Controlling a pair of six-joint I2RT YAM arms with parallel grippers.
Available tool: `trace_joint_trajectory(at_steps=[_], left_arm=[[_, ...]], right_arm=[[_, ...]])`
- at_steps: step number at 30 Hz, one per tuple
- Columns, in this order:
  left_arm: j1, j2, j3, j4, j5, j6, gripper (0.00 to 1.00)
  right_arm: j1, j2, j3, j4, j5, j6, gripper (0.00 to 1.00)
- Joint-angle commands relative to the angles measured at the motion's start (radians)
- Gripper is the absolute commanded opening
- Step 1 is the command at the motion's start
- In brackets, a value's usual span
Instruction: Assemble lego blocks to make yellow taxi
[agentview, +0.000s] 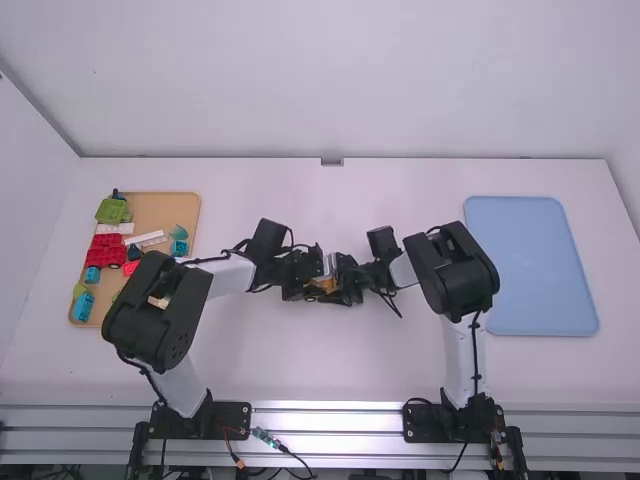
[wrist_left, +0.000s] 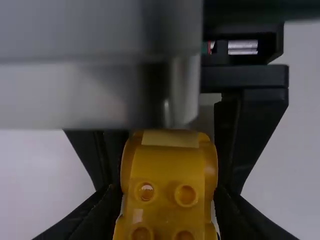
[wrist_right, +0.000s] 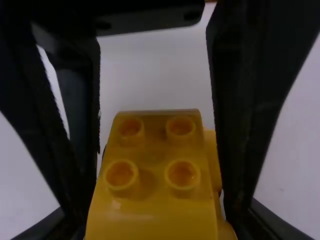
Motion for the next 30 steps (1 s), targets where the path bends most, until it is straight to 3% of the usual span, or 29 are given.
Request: trace_joint_trajectory(at_steps=[1, 11, 20, 22, 23, 24, 27, 30], left_arm=[[0.018, -0.036, 0.005, -0.013, 0.019, 0.0, 0.52], [0.026, -0.06, 0.005, -0.024, 0.016, 0.001, 0.53], [0.128, -0.146, 0.005, -0.097, 0.023, 0.004, 0.54], [0.157, -0.158, 0.005, -0.111, 0.023, 0.009, 0.59], [0.174, -0.164, 0.005, -0.124, 0.031, 0.03, 0.76], [0.196, -0.172, 0.005, -0.141, 0.055, 0.065, 1.0], [0.273, -0.192, 0.005, -0.172, 0.142, 0.146, 0.99], [0.367, -0.21, 0.005, -0.18, 0.254, 0.188, 0.99]], right_arm=[[0.004, 0.013, 0.013, -0.005, 0.021, 0.0, 0.51], [0.004, 0.013, 0.013, -0.013, 0.051, 0.0, 0.51], [-0.013, 0.013, 0.013, -0.019, 0.055, 0.0, 0.52], [-0.019, 0.013, 0.014, -0.028, 0.055, 0.0, 0.52], [-0.024, 0.013, 0.014, -0.029, 0.055, 0.0, 0.52], [-0.025, 0.013, 0.013, -0.027, 0.055, 0.0, 0.52], [-0.034, 0.013, 0.013, -0.028, 0.055, 0.0, 0.57], [-0.044, 0.013, 0.014, -0.028, 0.05, 0.001, 0.73]])
